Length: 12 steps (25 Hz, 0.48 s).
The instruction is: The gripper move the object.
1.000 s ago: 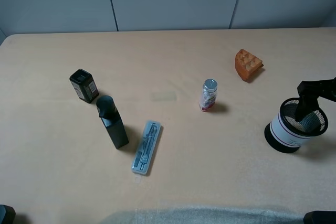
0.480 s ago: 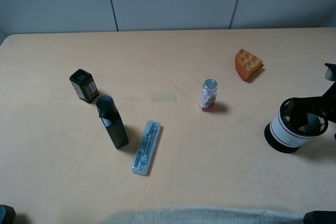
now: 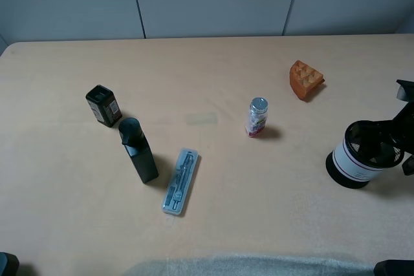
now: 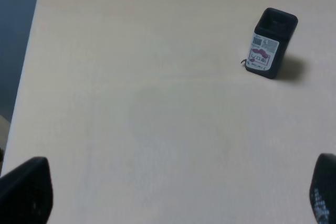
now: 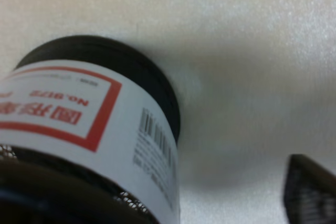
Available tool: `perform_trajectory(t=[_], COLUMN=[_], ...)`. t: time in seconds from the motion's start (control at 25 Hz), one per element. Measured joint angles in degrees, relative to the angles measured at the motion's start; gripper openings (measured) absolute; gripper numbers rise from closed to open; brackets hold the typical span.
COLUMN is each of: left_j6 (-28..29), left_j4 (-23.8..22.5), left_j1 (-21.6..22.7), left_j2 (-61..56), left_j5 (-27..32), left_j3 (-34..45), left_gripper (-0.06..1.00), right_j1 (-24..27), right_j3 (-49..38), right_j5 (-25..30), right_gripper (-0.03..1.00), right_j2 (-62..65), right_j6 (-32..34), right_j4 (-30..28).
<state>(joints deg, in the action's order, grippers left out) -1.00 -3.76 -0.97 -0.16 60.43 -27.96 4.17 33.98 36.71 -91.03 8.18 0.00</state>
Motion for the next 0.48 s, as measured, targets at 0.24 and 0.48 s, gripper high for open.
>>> perform_trajectory(t=[0.24,0.48], left_j6=[0.0,0.0], left_j4=[0.0,0.0], left_j1=[0.0,0.0], left_j2=[0.0,0.0], left_j5=[0.0,0.0], left_j3=[0.0,0.0], left_gripper=[0.98,0.98], right_j1=[0.0,0.0], right_j3=[0.0,0.0], right_j5=[-0.64,-0.64], right_gripper=[0.14,0.05], right_j2=[0.0,0.0], right_j6=[0.0,0.0], right_j4=[0.0,0.0])
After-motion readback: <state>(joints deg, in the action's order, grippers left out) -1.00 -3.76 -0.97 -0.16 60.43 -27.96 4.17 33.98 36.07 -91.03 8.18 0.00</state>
